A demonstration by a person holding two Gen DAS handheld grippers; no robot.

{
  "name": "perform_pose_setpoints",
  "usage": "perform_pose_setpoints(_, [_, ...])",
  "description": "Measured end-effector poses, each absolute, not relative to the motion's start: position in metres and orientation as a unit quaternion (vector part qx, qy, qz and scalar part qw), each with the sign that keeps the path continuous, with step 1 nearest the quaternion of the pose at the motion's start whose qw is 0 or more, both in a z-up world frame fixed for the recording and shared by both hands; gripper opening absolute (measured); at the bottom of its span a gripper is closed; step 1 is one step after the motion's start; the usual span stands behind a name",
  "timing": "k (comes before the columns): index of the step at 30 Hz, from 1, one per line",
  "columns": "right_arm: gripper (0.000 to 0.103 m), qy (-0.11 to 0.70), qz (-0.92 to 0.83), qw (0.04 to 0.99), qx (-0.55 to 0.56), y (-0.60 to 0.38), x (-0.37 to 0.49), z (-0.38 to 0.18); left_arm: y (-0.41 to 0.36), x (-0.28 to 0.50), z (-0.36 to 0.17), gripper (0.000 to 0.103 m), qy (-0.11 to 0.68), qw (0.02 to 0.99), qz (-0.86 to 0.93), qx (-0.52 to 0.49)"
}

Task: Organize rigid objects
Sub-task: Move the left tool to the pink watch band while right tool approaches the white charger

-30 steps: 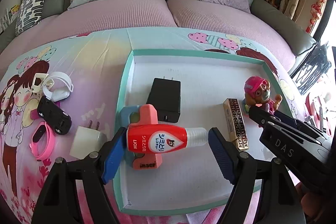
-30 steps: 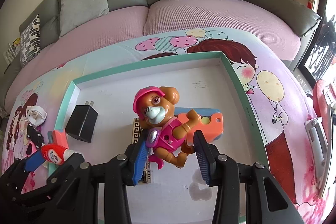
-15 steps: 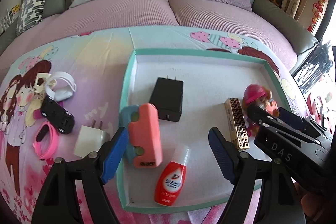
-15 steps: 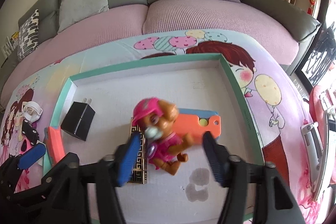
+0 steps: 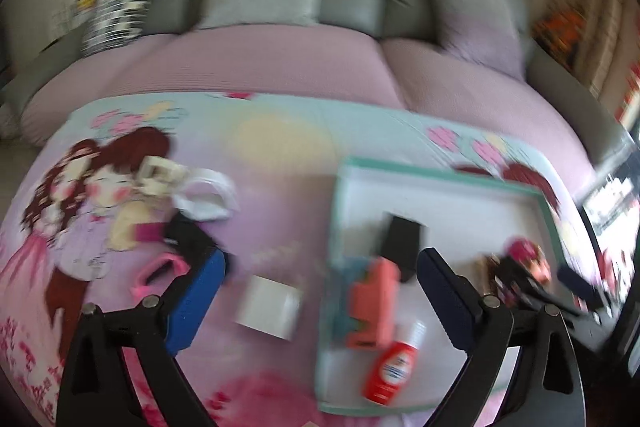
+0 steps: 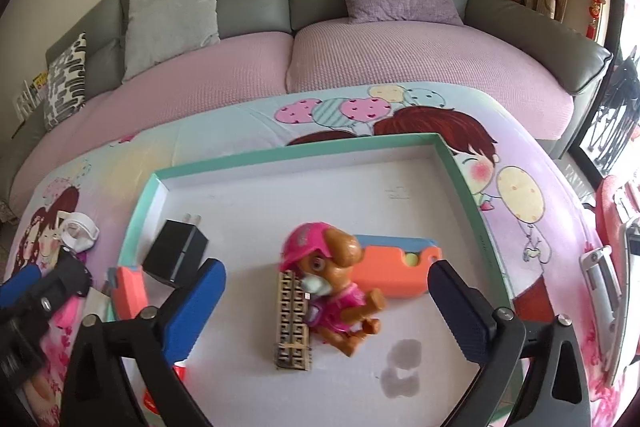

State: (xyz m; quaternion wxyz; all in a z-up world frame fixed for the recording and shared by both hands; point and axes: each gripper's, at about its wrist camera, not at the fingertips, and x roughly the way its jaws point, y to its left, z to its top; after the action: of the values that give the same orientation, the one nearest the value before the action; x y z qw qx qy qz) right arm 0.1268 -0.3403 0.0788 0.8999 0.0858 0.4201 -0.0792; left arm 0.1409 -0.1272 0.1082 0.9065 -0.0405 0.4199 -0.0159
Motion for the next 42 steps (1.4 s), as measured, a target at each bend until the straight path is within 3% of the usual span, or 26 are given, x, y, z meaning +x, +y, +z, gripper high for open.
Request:
perform_pose_setpoints(14, [0.103, 0.387, 0.049, 0.918, 0.073, -0.236, 0.143, 0.097, 0.025, 0.157, 0.104, 0.097, 0.420, 0.885, 0.176, -0.101])
perform_pose_setpoints(27, [0.103, 0.423, 0.109, 0.899, 0.032, -0.167, 0.151, 0.076, 0.039, 0.160, 0.027, 0.097, 0.542, 0.831, 0.088, -0.092])
perform_pose_setpoints(39, [0.103, 0.424, 0.109, 0.898, 0.029, -0.161, 0.147, 0.077, 0.014, 0.173, 0.010, 0.097, 0.534, 0.839, 0.101, -0.017])
perform_pose_setpoints(40, [0.103, 0.425, 0.112, 0.898, 0.028, -0.160, 0.147, 0.076, 0.013, 0.173, 0.012, 0.093, 0.530, 0.842, 0.104, -0.008])
perform_pose_setpoints(42, [0.103, 0.426, 0.114, 0.897, 0.026, -0.159, 0.147, 0.076, 0.009, 0.173, 0.016, 0.074, 0.522, 0.847, 0.100, -0.003])
